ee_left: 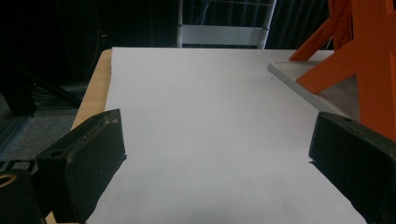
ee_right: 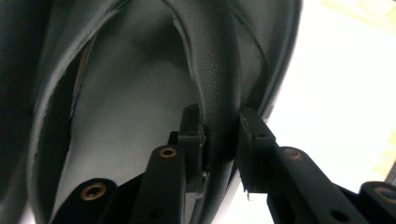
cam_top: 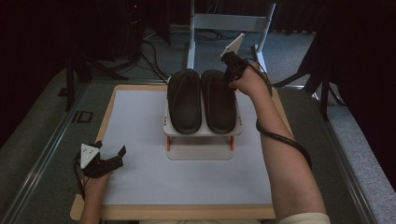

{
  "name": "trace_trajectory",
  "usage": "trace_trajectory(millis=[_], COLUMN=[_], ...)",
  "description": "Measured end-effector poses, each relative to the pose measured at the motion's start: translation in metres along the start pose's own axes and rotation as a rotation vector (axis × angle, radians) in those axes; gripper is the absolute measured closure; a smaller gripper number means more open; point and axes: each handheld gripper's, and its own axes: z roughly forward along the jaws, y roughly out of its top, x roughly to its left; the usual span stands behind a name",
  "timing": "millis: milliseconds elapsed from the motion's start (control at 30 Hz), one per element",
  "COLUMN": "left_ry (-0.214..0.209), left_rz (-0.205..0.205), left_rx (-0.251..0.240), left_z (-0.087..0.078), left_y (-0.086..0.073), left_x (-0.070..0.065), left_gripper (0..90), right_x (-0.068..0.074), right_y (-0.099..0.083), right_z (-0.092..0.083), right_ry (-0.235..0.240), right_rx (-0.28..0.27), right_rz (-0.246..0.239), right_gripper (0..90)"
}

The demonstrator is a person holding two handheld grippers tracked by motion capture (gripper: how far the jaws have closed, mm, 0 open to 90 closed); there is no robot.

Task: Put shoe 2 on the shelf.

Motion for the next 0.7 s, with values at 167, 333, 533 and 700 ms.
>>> trace_trajectory(millis=[167,333,533,700], left_ry=[0.000,-0.004,-0.004,-0.005], left_rz=[0.001,-0.001,0.001,0.002], left_rx=[-0.001,0.002,0.000,-0.001], left_z=[0.000,0.000,0.000,0.000], left_y=[0.000,0.000,0.000,0.000], left_x=[0.000,0.000,0.000,0.000], left_gripper=[3.3,3.2,3.2,3.3], right_x=[0.007,0.004,-0.002,-0.014], right_y=[-0.001,-0.004,-0.013,-0.025], right_z=[-0.003,-0.009,-0.021,-0.030], right_ry=[0.006,0.021,0.038,0.038], right_rx=[-0.007,-0.037,-0.099,-0.170], right_rz=[-0.045,-0.053,-0.089,-0.091], right_gripper=[68.1,60.5,47.0,38.4])
